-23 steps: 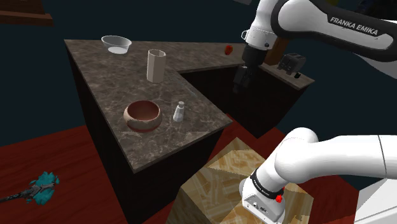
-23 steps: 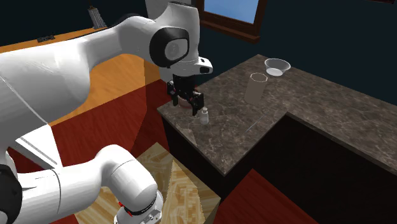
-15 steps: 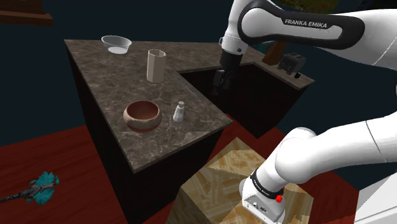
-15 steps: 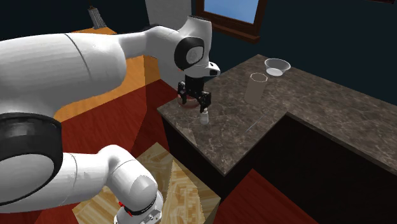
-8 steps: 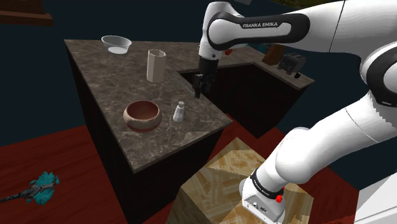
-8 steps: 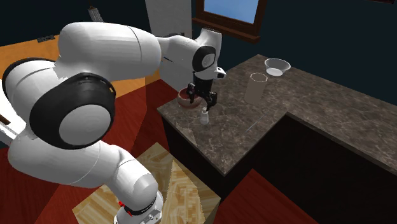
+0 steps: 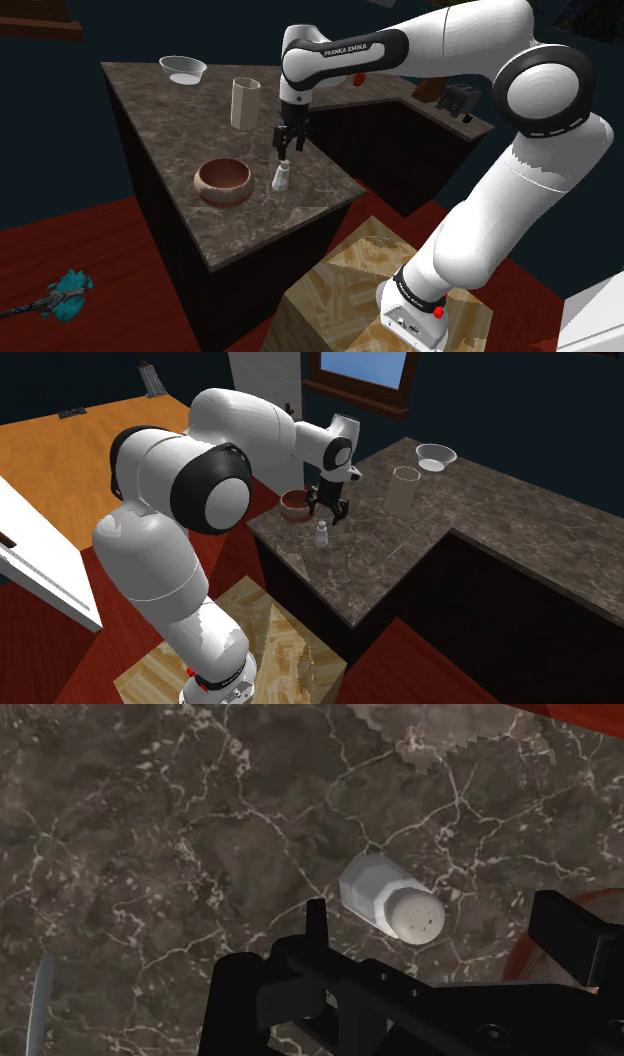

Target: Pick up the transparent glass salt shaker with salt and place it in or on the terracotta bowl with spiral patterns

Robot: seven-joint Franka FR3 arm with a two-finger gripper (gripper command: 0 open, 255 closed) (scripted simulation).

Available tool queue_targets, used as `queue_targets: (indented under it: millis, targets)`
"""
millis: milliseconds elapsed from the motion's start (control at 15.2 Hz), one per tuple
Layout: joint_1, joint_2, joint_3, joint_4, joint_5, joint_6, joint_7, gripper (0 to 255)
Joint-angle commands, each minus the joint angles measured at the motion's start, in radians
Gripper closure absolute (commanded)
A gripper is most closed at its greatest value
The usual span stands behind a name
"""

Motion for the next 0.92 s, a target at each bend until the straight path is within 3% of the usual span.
queue_targets:
  millis: [0, 462, 858]
  targets:
    - [0.002, 0.042, 0.002, 0.012, 0.003, 0.025, -0.001, 0]
    - [0.005, 0.058, 0.005, -0.060, 0.005, 0.113, -0.002, 0]
    - [0.005, 0.058, 0.005, -0.060, 0.005, 0.113, -0.002, 0]
